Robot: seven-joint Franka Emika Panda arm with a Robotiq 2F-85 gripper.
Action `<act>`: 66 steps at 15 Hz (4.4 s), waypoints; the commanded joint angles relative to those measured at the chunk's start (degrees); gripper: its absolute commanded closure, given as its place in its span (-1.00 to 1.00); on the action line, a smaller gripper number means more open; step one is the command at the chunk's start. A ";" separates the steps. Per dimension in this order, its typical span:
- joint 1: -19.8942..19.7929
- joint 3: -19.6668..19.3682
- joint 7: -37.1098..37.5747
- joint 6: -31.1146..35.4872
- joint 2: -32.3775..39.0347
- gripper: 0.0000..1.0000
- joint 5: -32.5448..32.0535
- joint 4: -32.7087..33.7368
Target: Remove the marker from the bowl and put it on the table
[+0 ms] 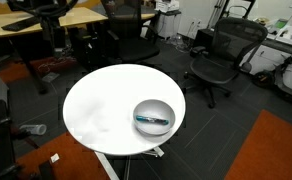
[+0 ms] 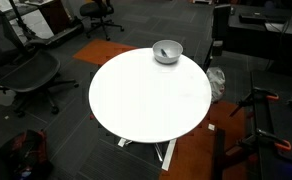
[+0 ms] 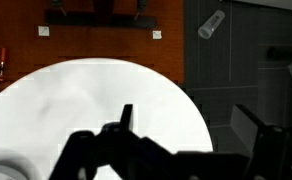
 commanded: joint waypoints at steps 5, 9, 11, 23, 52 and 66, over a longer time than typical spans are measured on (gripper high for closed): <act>-4.63 -0.64 6.82 6.82 5.10 -1.00 -2.48 5.16; -6.42 -1.56 12.51 9.98 8.86 -1.00 -3.46 9.36; -7.09 -2.03 16.39 11.63 11.97 -1.00 -5.01 12.15; -8.44 -7.91 34.65 16.11 29.59 -1.00 -10.20 26.07; -12.73 -9.17 35.05 24.60 50.82 -1.00 -4.50 38.80; -13.22 -9.48 35.31 24.43 57.61 -1.00 -4.60 44.84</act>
